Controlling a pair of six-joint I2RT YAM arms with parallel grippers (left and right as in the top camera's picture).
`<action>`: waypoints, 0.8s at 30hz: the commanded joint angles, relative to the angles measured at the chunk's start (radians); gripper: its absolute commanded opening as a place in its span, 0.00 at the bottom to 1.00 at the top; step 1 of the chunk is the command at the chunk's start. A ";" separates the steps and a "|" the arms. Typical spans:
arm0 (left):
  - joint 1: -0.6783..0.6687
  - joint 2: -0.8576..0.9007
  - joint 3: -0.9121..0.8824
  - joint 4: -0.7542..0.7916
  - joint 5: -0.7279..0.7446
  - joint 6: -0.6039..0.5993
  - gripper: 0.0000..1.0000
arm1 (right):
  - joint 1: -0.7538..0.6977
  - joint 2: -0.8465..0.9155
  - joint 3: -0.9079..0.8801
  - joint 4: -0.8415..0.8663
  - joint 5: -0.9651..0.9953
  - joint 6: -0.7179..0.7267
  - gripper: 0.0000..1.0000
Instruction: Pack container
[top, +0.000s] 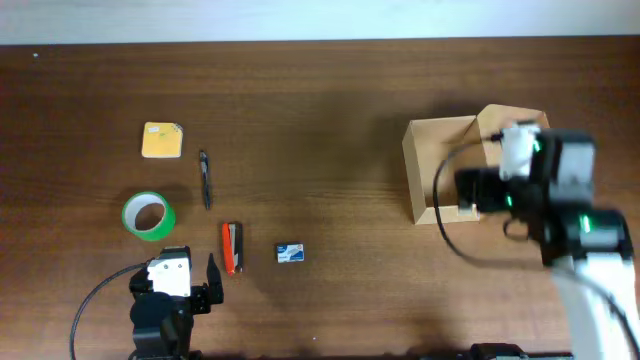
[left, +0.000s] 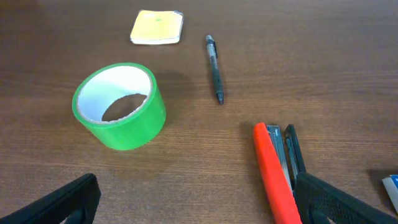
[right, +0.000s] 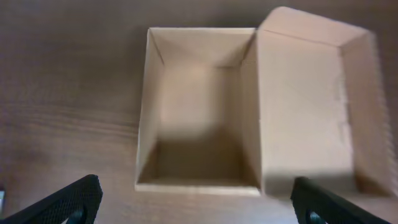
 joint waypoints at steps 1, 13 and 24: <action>0.005 -0.004 -0.004 -0.005 -0.011 -0.013 1.00 | -0.006 0.166 0.091 -0.002 -0.074 0.011 0.99; 0.005 -0.004 -0.004 -0.005 -0.011 -0.013 1.00 | 0.003 0.501 0.178 0.069 -0.311 0.011 0.99; 0.005 -0.004 -0.004 -0.005 -0.011 -0.013 0.99 | 0.162 0.522 0.178 0.089 -0.089 0.086 0.99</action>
